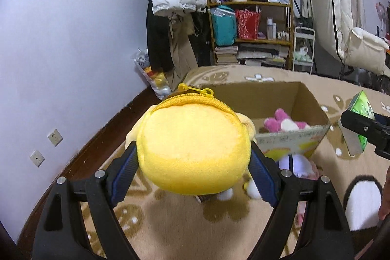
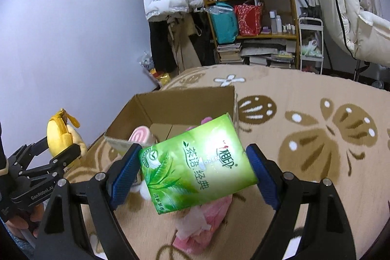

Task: Organize soft objects
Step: 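Grasp and lift yellow plush with left tool while right tool lifts green tissue pack, then release yellow plush into box with left tool while right tool drops tissue pack in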

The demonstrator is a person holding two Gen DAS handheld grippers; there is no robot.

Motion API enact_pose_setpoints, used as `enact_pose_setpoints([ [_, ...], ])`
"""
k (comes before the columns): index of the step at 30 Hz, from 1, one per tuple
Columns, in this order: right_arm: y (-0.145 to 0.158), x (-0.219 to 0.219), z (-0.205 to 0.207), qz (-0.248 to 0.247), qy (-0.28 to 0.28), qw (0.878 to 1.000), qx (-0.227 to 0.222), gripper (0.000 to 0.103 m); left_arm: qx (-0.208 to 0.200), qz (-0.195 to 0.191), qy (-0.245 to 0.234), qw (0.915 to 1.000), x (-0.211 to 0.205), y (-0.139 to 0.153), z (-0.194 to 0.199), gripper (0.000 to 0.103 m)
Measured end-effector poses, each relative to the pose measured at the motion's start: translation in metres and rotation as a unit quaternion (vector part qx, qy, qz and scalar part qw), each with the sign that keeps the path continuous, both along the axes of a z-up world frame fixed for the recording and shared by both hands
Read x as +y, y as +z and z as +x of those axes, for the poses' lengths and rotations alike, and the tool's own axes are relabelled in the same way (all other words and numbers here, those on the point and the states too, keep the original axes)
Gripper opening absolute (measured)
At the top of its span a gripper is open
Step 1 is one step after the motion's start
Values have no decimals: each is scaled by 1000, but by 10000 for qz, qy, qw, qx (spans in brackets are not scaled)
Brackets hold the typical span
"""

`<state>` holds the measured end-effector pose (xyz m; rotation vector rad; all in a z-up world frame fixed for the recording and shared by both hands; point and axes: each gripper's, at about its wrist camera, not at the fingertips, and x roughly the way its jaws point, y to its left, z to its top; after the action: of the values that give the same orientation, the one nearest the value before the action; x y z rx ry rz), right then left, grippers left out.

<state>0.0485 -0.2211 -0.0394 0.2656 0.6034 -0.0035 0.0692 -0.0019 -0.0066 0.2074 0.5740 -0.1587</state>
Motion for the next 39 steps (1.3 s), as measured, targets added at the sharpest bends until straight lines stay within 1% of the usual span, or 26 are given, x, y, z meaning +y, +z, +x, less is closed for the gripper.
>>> enact_pose_setpoints([
  [4, 6, -5, 9, 1, -35, 9999, -117, 90, -206, 85, -25, 9997, -6, 6, 13, 84],
  [11, 11, -8, 33, -97, 12, 9997, -242, 90, -385, 202, -117, 9990, -22, 4, 39, 84],
  [14, 11, -8, 44, -156, 72, 9995, -249, 90, -243, 285, -58, 9993, -28, 0, 52, 84],
  [20, 7, -8, 66, -246, 190, 9993, -218, 90, -167, 207, -159, 9995, -34, -4, 73, 84],
  [23, 3, -8, 76, -277, 267, 9991, -188, 90, -7, 97, -273, 9996, -36, -7, 83, 84],
  [26, -2, -7, 83, -312, 344, 9988, -144, 90, 142, 72, -343, 9993, -39, -14, 91, 84],
  [30, -8, -6, 89, -325, 421, 9985, -107, 90, 222, 43, -460, 9987, -44, -19, 97, 85],
  [34, -13, -8, 97, -284, 433, 9986, -86, 90, 262, 97, -570, 9980, -50, -25, 100, 85],
  [39, -15, -13, 100, -108, 464, 9987, -163, 90, 458, 99, -657, 9967, -54, -35, 104, 85],
])
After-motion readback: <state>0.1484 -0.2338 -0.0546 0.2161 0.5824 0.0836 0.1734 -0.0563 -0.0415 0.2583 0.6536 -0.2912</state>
